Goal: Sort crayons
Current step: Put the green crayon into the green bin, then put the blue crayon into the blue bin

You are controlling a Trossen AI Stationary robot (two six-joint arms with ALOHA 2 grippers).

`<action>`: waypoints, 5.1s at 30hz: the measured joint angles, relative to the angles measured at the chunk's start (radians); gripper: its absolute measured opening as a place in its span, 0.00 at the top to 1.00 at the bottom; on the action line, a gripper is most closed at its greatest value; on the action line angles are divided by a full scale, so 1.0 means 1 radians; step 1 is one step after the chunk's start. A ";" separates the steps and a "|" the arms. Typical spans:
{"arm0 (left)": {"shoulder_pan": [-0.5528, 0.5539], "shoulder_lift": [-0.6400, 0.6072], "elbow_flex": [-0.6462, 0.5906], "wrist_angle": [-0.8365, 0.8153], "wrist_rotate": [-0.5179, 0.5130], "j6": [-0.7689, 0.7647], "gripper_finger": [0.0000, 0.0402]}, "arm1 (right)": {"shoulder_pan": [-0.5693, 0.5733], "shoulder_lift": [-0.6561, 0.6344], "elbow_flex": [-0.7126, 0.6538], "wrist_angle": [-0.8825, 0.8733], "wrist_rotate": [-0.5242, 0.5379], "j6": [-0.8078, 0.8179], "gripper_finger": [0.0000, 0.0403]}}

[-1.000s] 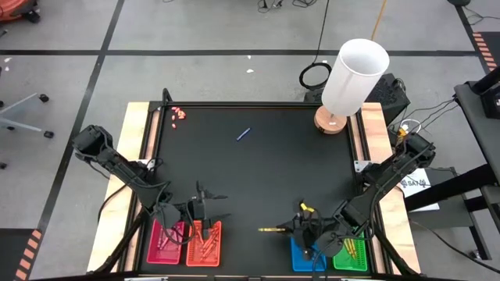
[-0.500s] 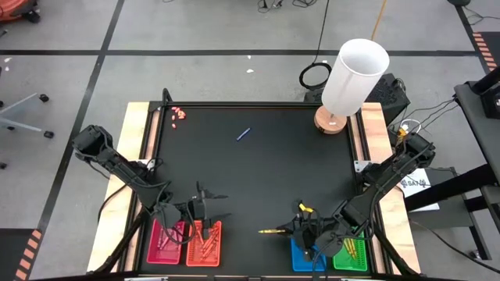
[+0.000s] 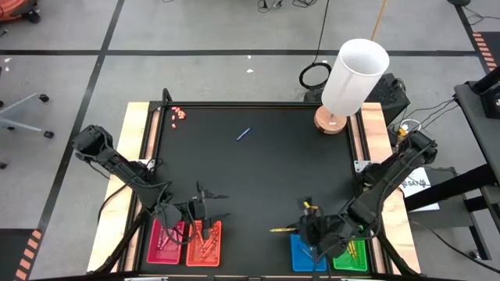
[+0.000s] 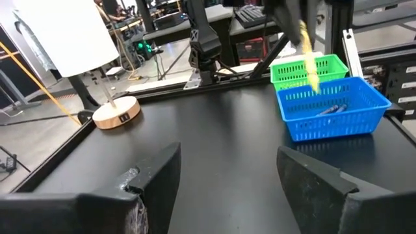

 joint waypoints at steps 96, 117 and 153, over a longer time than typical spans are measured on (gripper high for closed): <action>0.319 0.000 0.000 -0.124 -0.077 -0.236 0.38 | -0.040 0.206 0.241 -0.676 0.538 0.415 0.67; 0.842 0.026 0.042 -0.263 0.362 -0.351 0.38 | -0.113 0.206 0.007 -0.613 0.563 0.431 0.67; 1.050 0.496 0.466 -0.741 0.475 -0.422 0.38 | -0.094 0.206 -0.042 -0.581 0.576 0.486 0.67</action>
